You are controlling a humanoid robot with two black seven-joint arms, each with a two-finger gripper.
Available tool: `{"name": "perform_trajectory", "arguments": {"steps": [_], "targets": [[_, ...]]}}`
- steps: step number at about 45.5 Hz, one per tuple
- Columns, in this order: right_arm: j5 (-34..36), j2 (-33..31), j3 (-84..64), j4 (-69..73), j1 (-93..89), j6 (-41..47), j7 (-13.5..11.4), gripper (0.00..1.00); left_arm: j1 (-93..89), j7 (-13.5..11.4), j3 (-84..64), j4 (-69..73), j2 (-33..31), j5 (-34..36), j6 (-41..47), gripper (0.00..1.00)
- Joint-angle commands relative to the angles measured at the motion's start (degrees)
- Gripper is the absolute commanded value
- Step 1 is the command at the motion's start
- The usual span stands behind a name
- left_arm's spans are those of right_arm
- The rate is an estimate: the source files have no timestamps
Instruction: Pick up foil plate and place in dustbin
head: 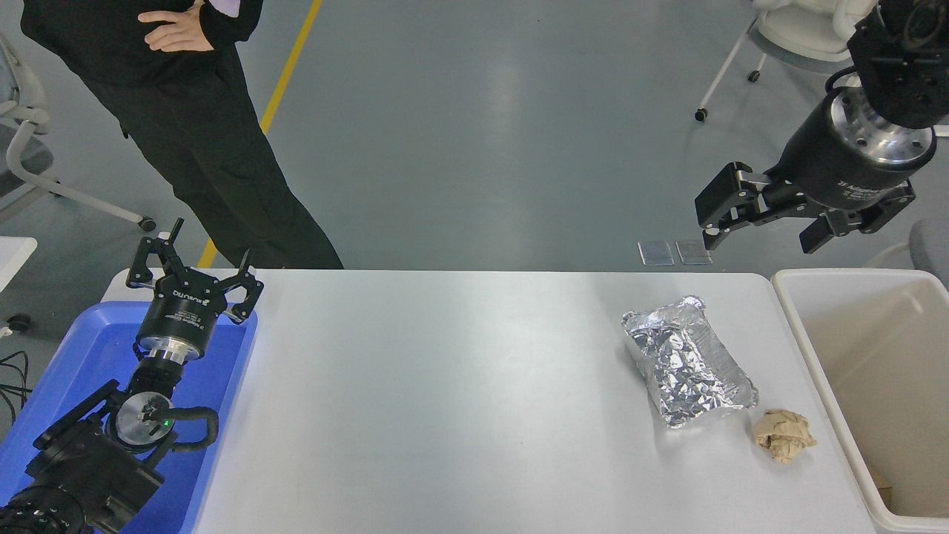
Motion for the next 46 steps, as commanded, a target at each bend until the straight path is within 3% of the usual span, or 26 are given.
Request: {"name": "perform_trajectory", "arguments": {"steps": [1, 46], "targets": [[0.0, 0.0, 0.1, 0.0, 0.0, 0.0, 0.0, 1.0, 0.1, 0.0, 0.1, 0.0, 0.0, 0.1, 0.0, 1.0], [0.0, 0.0, 0.3, 0.0, 0.4, 0.0, 0.0, 1.0, 0.1, 0.0, 0.0, 0.0, 0.0, 0.1, 0.0, 1.0]]}}
